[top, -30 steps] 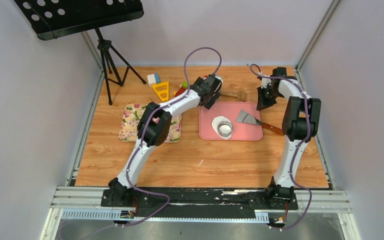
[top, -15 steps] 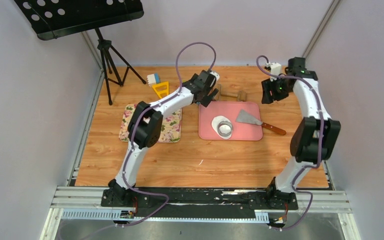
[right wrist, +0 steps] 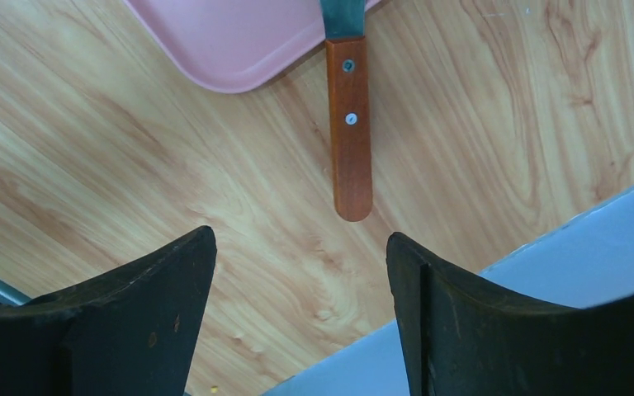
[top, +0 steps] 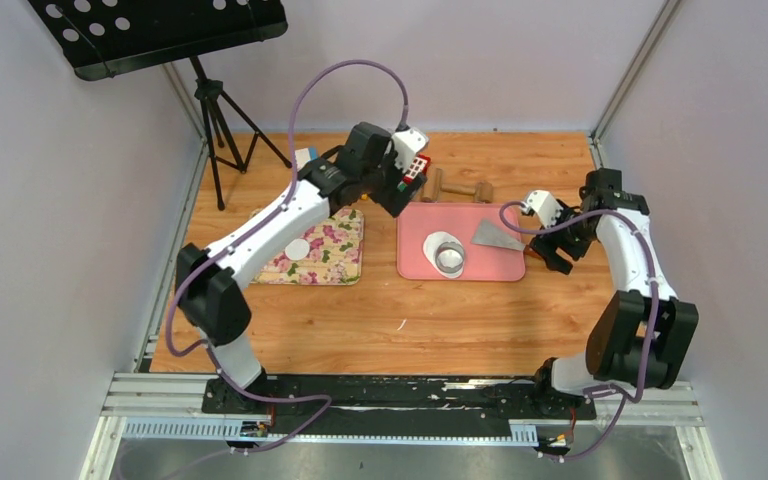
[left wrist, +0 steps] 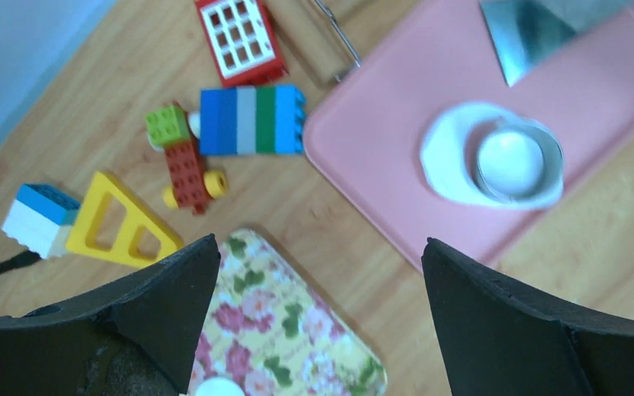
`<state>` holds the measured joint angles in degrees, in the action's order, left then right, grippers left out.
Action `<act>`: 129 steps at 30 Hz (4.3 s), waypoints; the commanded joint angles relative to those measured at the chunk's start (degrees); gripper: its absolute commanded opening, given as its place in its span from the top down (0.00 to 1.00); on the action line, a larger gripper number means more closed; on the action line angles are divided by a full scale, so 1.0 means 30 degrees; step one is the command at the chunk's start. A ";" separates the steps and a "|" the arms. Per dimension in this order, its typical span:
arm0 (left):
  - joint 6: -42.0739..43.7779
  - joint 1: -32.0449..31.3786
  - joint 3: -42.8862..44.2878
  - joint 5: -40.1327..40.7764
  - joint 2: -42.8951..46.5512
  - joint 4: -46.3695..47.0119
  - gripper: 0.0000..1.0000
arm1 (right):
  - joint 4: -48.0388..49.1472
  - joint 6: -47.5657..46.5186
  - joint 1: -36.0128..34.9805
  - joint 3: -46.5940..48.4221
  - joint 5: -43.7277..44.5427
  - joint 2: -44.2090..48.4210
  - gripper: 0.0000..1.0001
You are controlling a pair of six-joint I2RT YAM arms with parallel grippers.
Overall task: Roll out the dumpling wrappers from the dough
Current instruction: Pick up the spatula from the work surface, then remove the dumpling wrapper from the work surface.
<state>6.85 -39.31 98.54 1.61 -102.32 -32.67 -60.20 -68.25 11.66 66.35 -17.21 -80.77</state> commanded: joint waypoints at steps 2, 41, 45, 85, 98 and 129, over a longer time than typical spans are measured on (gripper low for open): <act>0.2990 0.0231 -0.4139 -0.3287 0.3143 -0.1746 0.00 | -0.0556 -0.3272 -0.0080 0.2523 0.0036 -0.2935 0.25; 0.2660 0.1312 -0.8646 -0.4883 0.6122 -0.0099 0.00 | -0.1288 -0.1216 -0.0624 0.3807 0.2934 -0.5940 1.00; 0.2666 0.1302 -0.8757 -0.4764 0.6158 0.0039 0.00 | -0.1019 -0.0707 -0.1345 0.2155 0.3919 -0.4177 1.00; 0.1919 0.1286 -0.8759 -0.6180 0.6044 0.0523 0.00 | 0.3858 0.3470 -0.1295 -0.4034 -0.0464 -0.2071 1.00; 0.2095 0.1278 -0.9146 -0.5959 0.6275 0.0744 0.00 | 0.4210 0.3194 -0.0899 -0.4750 -0.3284 -0.2512 1.00; 0.2223 0.1298 -0.9203 -0.5637 0.6216 0.0730 0.00 | 0.1796 0.1424 -0.0461 -0.2336 -0.4993 -0.5049 1.00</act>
<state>13.41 -35.48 71.18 -15.00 -85.19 -31.92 -53.10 -61.17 9.58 56.75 -29.08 -94.74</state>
